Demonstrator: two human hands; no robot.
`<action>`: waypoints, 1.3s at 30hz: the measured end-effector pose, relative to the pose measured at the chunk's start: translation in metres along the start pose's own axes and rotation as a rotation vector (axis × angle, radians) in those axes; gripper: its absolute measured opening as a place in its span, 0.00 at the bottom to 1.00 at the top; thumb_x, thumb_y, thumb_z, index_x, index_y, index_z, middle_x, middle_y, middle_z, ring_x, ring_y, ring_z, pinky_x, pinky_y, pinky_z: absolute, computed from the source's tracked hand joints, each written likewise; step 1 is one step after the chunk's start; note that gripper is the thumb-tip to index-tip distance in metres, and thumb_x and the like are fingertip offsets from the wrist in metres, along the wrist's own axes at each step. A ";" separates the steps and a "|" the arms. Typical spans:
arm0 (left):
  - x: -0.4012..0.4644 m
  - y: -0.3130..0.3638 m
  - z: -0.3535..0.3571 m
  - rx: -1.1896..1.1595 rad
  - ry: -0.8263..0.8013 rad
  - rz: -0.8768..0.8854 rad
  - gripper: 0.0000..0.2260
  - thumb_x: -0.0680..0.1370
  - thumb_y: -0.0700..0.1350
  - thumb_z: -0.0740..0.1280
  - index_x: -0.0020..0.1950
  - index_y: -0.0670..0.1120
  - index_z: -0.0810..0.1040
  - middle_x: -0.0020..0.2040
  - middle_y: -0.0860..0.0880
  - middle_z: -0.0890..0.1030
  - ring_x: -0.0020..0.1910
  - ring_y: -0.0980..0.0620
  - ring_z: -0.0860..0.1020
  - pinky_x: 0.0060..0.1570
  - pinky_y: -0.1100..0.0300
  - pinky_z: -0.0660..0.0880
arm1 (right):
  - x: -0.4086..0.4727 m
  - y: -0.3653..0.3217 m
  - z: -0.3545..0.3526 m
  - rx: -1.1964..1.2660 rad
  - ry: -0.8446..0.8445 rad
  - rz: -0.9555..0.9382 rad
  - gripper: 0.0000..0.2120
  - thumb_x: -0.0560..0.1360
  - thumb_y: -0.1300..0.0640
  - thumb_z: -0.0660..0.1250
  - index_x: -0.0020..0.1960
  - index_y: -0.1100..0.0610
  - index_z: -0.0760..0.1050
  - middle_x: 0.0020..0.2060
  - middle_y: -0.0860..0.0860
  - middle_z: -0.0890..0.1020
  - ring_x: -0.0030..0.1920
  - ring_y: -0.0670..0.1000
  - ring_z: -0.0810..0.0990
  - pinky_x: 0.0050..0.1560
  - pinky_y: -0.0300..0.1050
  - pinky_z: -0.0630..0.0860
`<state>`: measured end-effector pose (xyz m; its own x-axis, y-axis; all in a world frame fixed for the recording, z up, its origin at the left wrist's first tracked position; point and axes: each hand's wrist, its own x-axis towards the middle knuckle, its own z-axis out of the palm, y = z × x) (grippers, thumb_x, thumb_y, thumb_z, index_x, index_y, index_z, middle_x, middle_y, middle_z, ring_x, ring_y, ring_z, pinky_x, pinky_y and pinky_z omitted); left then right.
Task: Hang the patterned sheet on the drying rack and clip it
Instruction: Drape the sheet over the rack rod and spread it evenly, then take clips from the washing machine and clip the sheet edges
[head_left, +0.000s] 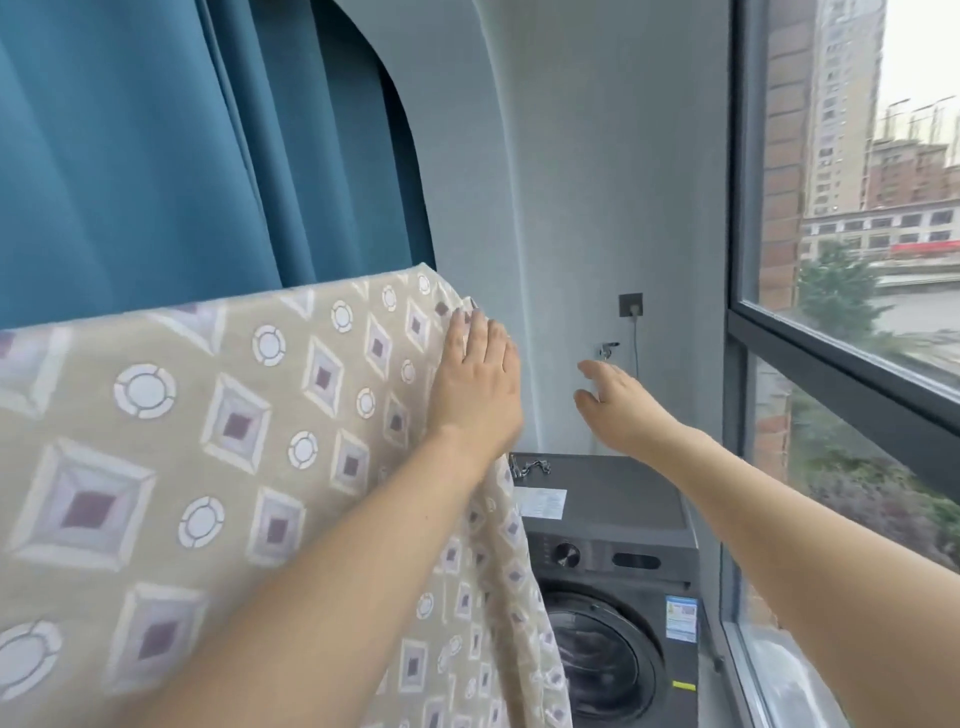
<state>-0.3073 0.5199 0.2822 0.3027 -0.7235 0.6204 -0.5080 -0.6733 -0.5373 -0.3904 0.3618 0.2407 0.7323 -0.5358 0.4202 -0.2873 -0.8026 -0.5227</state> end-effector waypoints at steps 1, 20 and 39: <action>0.012 0.000 0.005 0.034 -0.012 -0.009 0.25 0.80 0.44 0.49 0.76 0.36 0.57 0.76 0.37 0.59 0.77 0.37 0.51 0.74 0.39 0.40 | 0.016 0.002 0.003 0.030 -0.017 -0.001 0.23 0.81 0.55 0.55 0.75 0.58 0.60 0.73 0.55 0.66 0.72 0.55 0.64 0.70 0.48 0.61; 0.190 -0.020 0.068 0.257 -0.397 -0.201 0.08 0.74 0.36 0.60 0.49 0.49 0.72 0.53 0.50 0.80 0.52 0.46 0.78 0.57 0.53 0.69 | 0.259 0.005 0.064 0.766 -0.125 0.067 0.14 0.79 0.57 0.58 0.35 0.56 0.68 0.30 0.51 0.70 0.31 0.51 0.67 0.30 0.41 0.62; 0.225 -0.012 0.116 0.192 -0.465 -0.175 0.11 0.75 0.35 0.60 0.53 0.47 0.77 0.53 0.48 0.77 0.47 0.46 0.75 0.40 0.58 0.67 | 0.282 0.044 0.105 0.645 -0.606 0.090 0.10 0.76 0.60 0.61 0.54 0.53 0.76 0.48 0.50 0.82 0.46 0.50 0.80 0.53 0.47 0.74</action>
<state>-0.1399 0.3475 0.3617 0.7174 -0.5600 0.4143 -0.2748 -0.7740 -0.5704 -0.1316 0.2026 0.2589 0.9771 -0.2123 -0.0112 -0.0895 -0.3629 -0.9275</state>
